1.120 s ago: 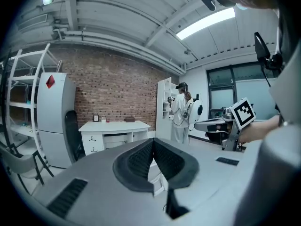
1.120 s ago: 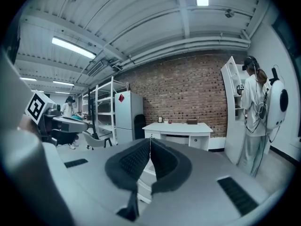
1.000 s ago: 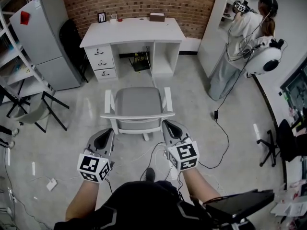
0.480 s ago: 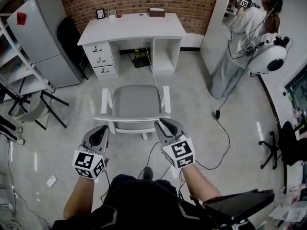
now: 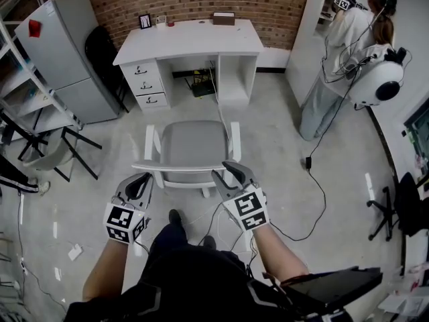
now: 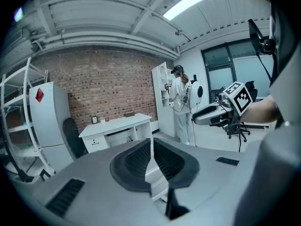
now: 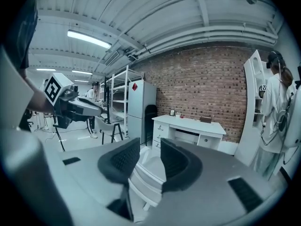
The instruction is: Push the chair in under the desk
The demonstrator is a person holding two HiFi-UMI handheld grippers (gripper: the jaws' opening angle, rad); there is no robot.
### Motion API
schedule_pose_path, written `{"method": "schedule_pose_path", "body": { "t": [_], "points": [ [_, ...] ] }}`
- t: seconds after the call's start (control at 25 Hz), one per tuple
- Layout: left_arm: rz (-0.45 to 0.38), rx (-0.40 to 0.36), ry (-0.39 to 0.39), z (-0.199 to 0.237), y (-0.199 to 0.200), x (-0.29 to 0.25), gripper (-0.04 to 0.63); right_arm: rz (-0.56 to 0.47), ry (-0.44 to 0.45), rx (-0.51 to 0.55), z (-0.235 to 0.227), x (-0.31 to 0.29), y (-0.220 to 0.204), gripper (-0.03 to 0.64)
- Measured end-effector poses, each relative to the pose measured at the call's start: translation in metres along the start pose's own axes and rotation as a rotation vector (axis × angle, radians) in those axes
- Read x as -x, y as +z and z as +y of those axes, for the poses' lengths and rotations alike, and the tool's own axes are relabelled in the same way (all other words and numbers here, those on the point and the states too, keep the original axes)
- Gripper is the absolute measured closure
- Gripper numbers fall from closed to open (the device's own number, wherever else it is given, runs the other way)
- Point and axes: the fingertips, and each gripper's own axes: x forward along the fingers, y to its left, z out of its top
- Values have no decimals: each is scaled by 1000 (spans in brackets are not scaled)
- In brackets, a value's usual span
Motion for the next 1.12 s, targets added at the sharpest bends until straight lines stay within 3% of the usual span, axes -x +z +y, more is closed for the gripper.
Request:
{"method": "schedule_pose_path", "body": {
  "t": [0.08, 0.2, 0.52, 0.64, 0.84, 1.12],
  "points": [
    [11, -10, -28, 1, -3, -7, 583, 23, 15, 6, -1, -5, -5, 461],
    [70, -94, -63, 1, -13, -20, 451, 85, 58, 33, 2, -18, -18, 410],
    [255, -291, -130, 27, -68, -65, 371, 296, 117, 202, 11, -63, -59, 341],
    [328, -394, -169, 33, -90, -78, 348, 373, 163, 282, 17, -77, -76, 321],
    [399, -425, -262, 42, -113, -96, 331, 466, 210, 344, 19, -98, -96, 296],
    [491, -618, -344, 49, -145, -121, 331, 593, 250, 456, 18, -125, -125, 293]
  ]
}}
